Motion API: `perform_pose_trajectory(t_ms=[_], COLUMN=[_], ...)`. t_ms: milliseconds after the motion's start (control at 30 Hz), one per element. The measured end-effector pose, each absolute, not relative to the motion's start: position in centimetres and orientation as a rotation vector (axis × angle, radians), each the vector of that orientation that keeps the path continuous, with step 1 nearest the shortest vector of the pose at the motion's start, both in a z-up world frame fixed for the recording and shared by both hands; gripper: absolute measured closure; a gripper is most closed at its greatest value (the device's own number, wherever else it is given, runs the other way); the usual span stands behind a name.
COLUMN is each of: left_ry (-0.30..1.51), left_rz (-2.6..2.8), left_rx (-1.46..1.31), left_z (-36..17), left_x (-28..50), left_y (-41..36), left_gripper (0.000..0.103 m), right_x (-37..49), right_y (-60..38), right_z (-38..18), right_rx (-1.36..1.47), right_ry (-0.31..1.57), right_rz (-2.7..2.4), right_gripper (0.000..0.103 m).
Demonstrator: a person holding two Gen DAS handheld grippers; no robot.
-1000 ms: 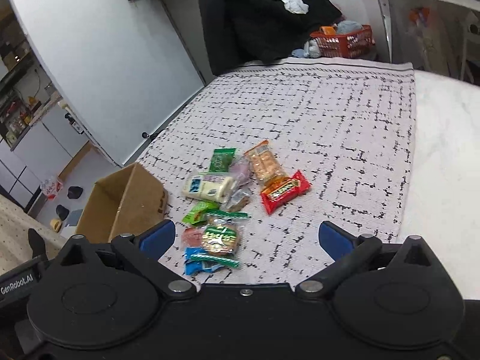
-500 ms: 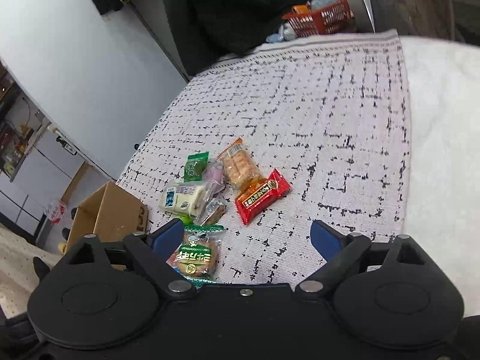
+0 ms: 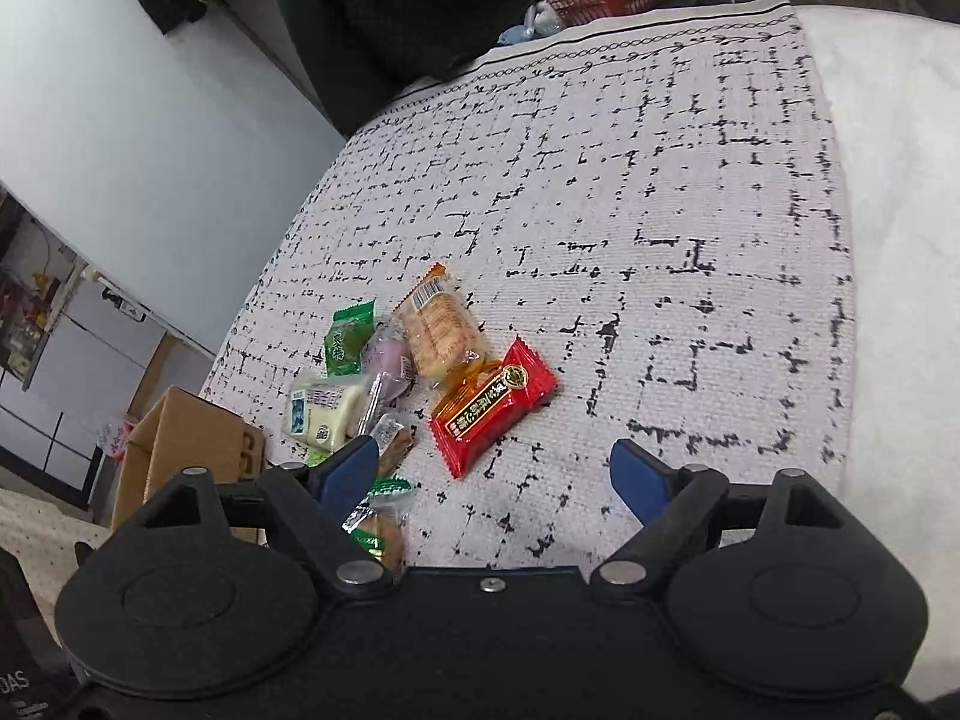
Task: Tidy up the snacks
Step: 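Grasp the green round bread packet with left tool while right tool approaches red candy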
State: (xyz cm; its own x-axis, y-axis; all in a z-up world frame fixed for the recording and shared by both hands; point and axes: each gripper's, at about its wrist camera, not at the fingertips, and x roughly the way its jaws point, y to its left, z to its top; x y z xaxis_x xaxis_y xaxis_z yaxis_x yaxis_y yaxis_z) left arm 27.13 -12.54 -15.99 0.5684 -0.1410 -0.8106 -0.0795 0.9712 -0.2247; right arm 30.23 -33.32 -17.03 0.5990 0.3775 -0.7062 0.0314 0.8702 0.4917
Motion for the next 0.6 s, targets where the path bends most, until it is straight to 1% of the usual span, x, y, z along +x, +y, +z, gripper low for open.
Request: perform_pose_trajectory(t_ms=[300, 367, 400, 433, 467, 533, 567, 600], left_ry=[1.047, 1.033, 1.025, 1.020, 1.019, 1.017, 1.017, 1.016], left_rz=[-0.030, -0.018, -0.014, -0.013, -0.012, -0.015, -0.016, -0.017], left_rx=[-0.233, -0.205, -0.196, -0.197, -0.205, -0.229, -0.239, -0.251], left_z=[-18.7, -18.9, -18.9, -18.9, -18.9, -18.7, -18.6, -18.5], left_x=[29.0, 29.0, 29.0, 29.1, 29.1, 29.2, 29.2, 29.1], left_y=[-13.6, -14.0, -14.0, -14.0, -13.8, -13.5, -13.3, -13.1], left_gripper=[0.036, 0.041, 0.049, 0.054, 0.055, 0.056, 0.057, 0.057], right_x=[32.6, 33.0, 33.1, 33.2, 33.3, 33.6, 33.6, 33.7], right_y=[-32.9, -32.6, -32.5, -32.3, -32.2, -31.9, -31.8, -31.8], right_z=[-18.5, -18.7, -18.7, -18.8, -18.9, -19.1, -19.1, -19.3], right_rx=[0.456, 0.440, 0.433, 0.426, 0.422, 0.424, 0.435, 0.451], right_ry=[0.953, 0.955, 0.952, 0.951, 0.951, 0.953, 0.958, 0.966], right_rz=[0.207, 0.209, 0.213, 0.221, 0.230, 0.256, 0.271, 0.287], right_gripper=[0.021, 0.021, 0.021, 0.023, 0.024, 0.034, 0.037, 0.043])
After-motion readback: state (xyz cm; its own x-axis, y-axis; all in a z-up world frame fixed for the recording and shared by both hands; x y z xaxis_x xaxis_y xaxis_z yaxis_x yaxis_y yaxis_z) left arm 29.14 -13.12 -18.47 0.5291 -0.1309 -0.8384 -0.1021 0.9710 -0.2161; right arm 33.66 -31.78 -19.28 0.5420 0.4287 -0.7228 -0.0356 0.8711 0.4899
